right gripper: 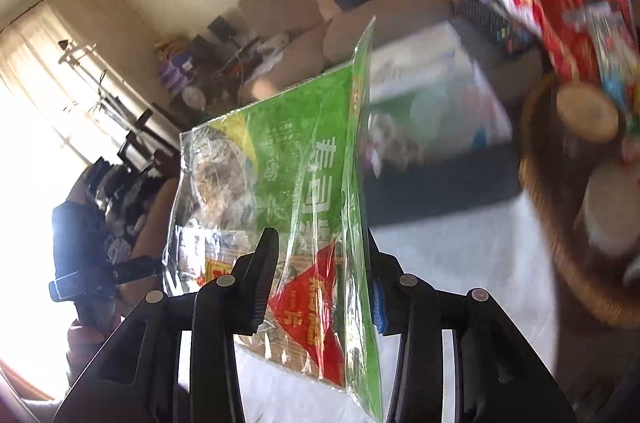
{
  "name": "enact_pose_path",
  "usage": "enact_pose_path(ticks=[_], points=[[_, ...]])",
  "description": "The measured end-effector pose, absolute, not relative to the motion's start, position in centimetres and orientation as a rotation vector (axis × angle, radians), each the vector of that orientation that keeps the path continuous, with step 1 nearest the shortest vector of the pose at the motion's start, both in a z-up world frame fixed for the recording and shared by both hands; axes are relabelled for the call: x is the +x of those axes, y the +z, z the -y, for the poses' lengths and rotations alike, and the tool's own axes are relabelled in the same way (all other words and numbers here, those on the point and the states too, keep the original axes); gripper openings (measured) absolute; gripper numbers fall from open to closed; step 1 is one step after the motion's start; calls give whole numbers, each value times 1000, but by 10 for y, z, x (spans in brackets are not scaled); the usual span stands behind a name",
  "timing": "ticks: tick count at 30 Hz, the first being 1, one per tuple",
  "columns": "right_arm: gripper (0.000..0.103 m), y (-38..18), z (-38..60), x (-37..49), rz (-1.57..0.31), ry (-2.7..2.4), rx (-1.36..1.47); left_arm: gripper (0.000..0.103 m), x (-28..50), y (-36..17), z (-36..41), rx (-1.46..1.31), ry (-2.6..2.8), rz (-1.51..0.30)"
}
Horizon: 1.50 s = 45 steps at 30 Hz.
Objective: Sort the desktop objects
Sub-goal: 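Carry the green bag onto the black box with the right gripper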
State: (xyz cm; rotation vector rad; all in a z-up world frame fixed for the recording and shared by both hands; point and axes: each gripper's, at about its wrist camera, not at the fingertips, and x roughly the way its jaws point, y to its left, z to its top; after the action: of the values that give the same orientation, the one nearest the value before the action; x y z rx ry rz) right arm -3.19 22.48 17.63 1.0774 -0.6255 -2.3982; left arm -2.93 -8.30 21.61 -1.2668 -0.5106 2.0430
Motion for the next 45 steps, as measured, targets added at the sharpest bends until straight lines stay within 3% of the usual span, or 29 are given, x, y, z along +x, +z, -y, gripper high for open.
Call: enact_pose_path(ticks=[5,12,19,23,27,33,45], points=[[41,192,-263,-128,653,-2426,1118,72,-125,209,32,-1365,2006,539],[41,140,-293,-211,705,-2388,1331,72,-195,155,-3,-1539,1983,541],[43,126,-294,-218,566,-2415,1385,72,-185,159,-10,-1600,2062,276],[53,159,-313,-200,480,-2578,1229,74,-181,195,1,-1513,2179,213],[53,182,-320,-178,522,-2572,1089,74,-171,220,-23,-1397,2229,62],[51,153,-277,-178,342,-2506,1223,73,-176,177,-81,-1480,2171,-226],[49,120,-270,-197,407,-2543,1171,77,-176,138,-42,-1458,2204,42]])
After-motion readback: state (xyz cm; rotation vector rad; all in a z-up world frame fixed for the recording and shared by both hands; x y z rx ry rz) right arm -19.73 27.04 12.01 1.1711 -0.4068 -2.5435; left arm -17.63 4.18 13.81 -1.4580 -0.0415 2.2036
